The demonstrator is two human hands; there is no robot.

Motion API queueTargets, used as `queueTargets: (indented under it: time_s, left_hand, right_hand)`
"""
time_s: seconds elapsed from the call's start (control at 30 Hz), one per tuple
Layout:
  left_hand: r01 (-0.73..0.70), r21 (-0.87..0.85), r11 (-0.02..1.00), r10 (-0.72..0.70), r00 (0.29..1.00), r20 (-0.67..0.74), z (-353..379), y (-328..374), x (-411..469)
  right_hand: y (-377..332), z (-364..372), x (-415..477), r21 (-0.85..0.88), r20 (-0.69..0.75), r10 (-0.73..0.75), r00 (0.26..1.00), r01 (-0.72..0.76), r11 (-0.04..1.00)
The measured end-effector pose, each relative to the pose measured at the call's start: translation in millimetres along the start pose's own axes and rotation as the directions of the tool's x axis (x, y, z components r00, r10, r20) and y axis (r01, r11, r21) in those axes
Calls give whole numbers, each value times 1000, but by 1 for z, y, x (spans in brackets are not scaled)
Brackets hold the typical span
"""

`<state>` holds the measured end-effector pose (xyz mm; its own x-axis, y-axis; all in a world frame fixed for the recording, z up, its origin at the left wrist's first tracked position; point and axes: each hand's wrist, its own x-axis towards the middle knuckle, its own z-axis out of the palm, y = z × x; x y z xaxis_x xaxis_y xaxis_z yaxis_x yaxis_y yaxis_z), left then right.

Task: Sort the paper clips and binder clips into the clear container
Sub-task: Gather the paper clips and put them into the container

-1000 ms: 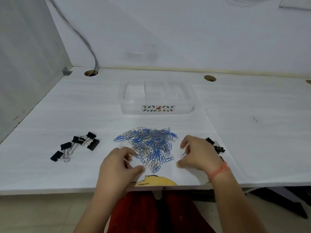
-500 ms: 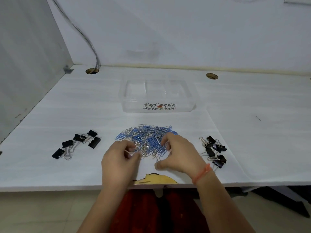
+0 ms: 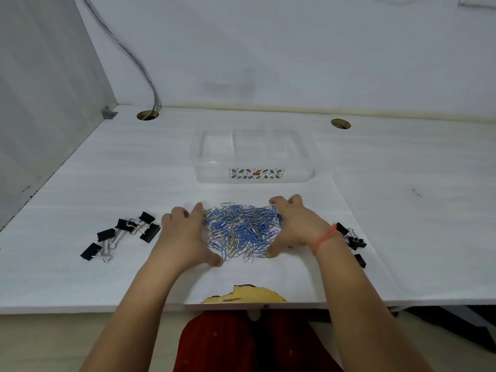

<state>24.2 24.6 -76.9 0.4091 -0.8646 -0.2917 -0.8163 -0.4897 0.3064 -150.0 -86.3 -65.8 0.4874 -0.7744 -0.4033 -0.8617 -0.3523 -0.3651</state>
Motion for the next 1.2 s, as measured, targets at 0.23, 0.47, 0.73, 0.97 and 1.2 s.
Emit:
queueTargets:
  time_s: [0.23,0.47,0.73,0.97,1.2]
  left_hand:
    - [-153,-128,980,149,988,-41,0,33,26]
    - [-168,-340,925,73,958,-276,7,38,24]
    - [-200,-378,904,59,934,-353,-9,44,14]
    - [-171,-400,900,50,954,-295,-9,48,5]
    - [-257,-458,851,96,934,-345,-55,68,9]
  right_hand:
    - [-35,6,21,-54,-85,-145,986,140,989]
    - [-38,16,12,-52,-403,-225,887,223,973]
    - [-45,3,1,-47,-485,-222,846,229,972]
    - [-44,6,-7,13,-432,-192,881,219,976]
    - [-50,-43,-6,16,-498,-216,840,258,966]
